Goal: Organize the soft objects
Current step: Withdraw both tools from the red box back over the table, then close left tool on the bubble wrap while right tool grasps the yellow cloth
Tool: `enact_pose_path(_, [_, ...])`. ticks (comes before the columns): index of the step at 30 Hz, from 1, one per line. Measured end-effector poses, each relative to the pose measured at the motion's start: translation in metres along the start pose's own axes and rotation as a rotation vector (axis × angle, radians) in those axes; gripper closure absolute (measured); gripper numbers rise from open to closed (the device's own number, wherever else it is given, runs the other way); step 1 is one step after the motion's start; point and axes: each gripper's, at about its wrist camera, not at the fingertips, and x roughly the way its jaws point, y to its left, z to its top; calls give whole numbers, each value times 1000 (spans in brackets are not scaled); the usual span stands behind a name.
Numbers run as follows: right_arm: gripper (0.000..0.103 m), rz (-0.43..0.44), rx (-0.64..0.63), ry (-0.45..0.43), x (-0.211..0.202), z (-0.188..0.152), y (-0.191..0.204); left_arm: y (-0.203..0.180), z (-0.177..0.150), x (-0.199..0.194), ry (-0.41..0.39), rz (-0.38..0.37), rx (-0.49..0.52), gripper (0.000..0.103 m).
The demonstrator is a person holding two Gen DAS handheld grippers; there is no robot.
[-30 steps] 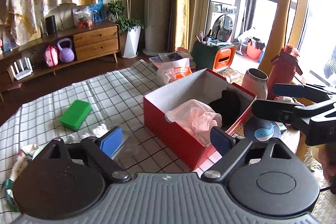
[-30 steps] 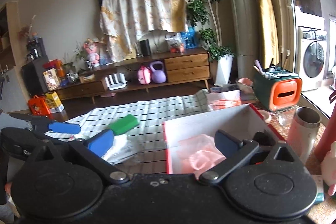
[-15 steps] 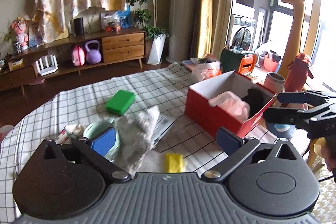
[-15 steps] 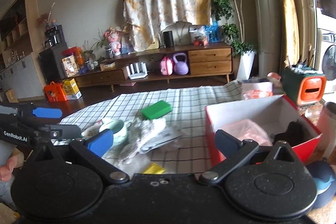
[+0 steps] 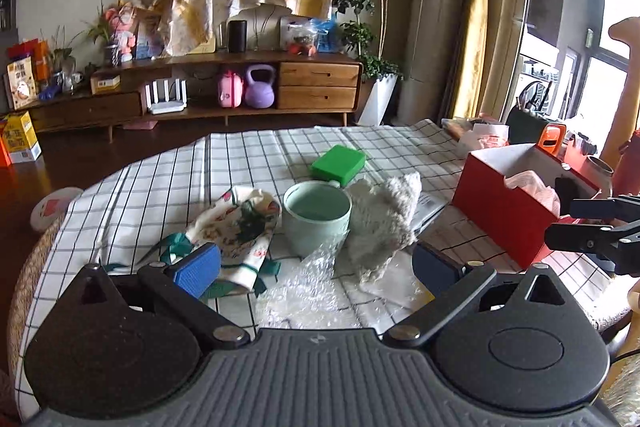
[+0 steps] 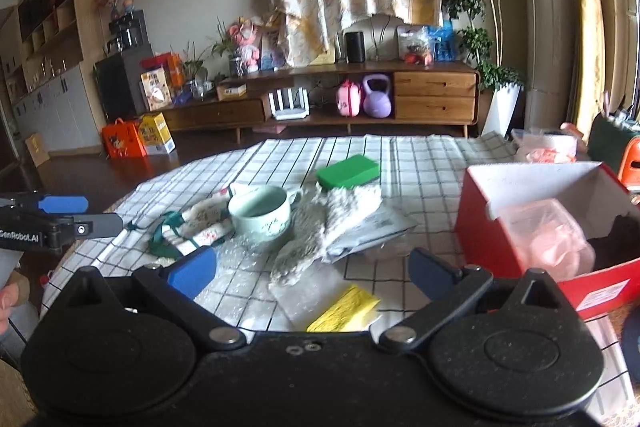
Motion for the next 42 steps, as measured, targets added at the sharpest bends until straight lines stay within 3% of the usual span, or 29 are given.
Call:
enact_pose_path(7, [12,-19,13,94,38,-18,3,14,-27,30,57,3,-66,0])
enact_pose_path(19, [22,-48,50,233,100,-44,-7,11,-56,104,164,30,-44,0])
enact_pose_path(29, [32,-85,125,273,138,-48,-22,2,-67,148,223,51,15,1])
enact_pose_path(33, [44,-99,155,280,145,-49,-28,1,-69,159,233,59,18,2])
enact_pose_path(40, [47,-130,133,279,148,-50,-25,-10,-74,164,229,70,69,20])
enact_pose_path(42, [49,-141,132,278,148,-51,-24,-13,-75,165,225,74,88,35])
